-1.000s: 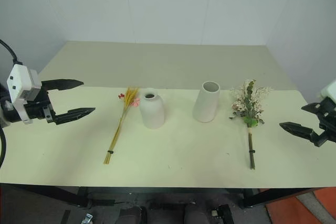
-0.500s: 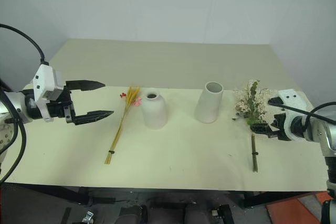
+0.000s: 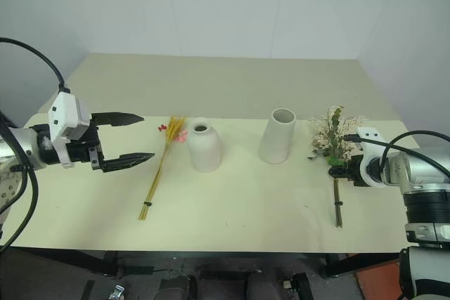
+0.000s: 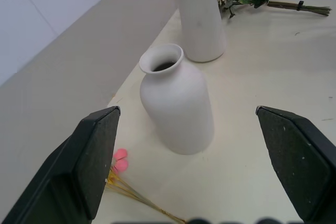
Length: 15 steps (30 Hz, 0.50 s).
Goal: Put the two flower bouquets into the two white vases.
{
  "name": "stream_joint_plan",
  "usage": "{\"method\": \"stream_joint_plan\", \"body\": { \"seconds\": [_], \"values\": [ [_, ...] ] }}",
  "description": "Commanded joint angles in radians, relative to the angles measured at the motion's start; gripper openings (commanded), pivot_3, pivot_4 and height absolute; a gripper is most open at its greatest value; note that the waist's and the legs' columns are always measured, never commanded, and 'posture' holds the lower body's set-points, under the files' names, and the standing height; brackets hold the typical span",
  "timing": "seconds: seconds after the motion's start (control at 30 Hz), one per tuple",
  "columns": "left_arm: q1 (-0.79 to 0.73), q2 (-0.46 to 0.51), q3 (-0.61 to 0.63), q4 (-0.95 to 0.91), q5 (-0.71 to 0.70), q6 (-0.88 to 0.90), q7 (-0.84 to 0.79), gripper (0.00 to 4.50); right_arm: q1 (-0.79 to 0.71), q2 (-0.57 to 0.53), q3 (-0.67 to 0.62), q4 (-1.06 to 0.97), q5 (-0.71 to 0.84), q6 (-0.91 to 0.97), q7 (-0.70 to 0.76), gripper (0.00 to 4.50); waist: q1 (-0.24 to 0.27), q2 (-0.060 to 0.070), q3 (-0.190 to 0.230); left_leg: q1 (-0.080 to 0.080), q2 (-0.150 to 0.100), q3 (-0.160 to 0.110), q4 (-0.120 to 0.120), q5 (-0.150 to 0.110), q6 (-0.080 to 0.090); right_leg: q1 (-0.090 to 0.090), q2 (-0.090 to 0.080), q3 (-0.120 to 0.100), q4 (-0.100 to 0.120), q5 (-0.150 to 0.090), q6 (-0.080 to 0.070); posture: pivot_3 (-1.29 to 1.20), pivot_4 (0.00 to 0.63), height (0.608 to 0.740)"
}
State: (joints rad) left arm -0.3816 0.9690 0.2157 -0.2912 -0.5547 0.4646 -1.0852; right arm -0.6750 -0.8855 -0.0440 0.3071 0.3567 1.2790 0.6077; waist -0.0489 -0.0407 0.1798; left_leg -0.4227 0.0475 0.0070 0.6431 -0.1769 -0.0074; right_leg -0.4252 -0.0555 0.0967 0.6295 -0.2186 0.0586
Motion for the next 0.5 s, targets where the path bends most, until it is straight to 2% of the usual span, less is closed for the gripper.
{"method": "stream_joint_plan", "body": {
  "seconds": [0.03, 0.13, 0.23, 0.3, 0.4, 0.5],
  "values": [
    [0.016, 0.01, 0.044, -0.039, -0.012, 0.008, 0.018, 4.5, -0.036, 0.004, -0.002, 0.036, -0.028, -0.025, -0.01, 1.34, 0.001, 0.0, 0.0, 0.0, 0.0, 0.0, 0.0, 0.0, 0.0, 0.0, 0.0, 0.0, 0.0, 0.0, 0.0, 0.0, 0.15, 0.74],
    [0.03, 0.013, 0.054, -0.045, -0.015, 0.009, 0.025, 4.5, -0.05, 0.005, 0.013, 0.056, -0.035, -0.017, 0.0, 0.29, 0.001, 0.0, 0.0, 0.0, 0.0, 0.0, 0.0, 0.0, 0.0, 0.0, 0.0, 0.0, 0.0, 0.0, 0.0, 0.0, 0.15, 0.74],
    [0.036, 0.016, 0.06, -0.048, -0.016, 0.01, 0.029, 4.5, -0.061, 0.017, 0.005, 0.071, -0.052, -0.028, -0.026, 0.17, 0.001, 0.0, 0.0, 0.0, 0.0, 0.0, 0.0, 0.0, 0.0, 0.0, 0.0, 0.0, 0.0, 0.0, 0.001, 0.0, 0.15, 0.74],
    [0.035, 0.017, 0.062, -0.046, -0.013, 0.011, 0.028, 4.5, -0.079, 0.046, -0.054, 0.06, -0.076, -0.093, -0.113, 0.17, 0.001, 0.0, 0.0, 0.0, 0.0, 0.0, 0.0, 0.0, 0.0, 0.0, 0.0, 0.0, 0.0, 0.0, 0.001, 0.0, 0.15, 0.74],
    [0.031, 0.019, 0.065, -0.042, -0.011, 0.01, 0.027, 4.5, -0.08, 0.124, -0.184, -0.029, -0.126, -0.426, -0.294, 0.17, -0.003, 0.0, 0.0, 0.0, 0.0, 0.0, 0.0, 0.0, 0.0, 0.0, 0.0, 0.0, 0.0, 0.001, 0.001, 0.0, 0.15, 0.74],
    [0.027, 0.018, 0.062, -0.037, -0.006, 0.004, 0.026, 4.5, -0.082, 0.203, -0.246, -0.14, -0.136, -0.767, -0.339, 0.17, -0.01, 0.002, 0.001, -0.001, 0.0, 0.0, 0.0, 0.0, 0.0, -0.001, 0.0, 0.0, 0.001, 0.001, 0.002, 0.0, 0.15, 0.74]
  ]
}}
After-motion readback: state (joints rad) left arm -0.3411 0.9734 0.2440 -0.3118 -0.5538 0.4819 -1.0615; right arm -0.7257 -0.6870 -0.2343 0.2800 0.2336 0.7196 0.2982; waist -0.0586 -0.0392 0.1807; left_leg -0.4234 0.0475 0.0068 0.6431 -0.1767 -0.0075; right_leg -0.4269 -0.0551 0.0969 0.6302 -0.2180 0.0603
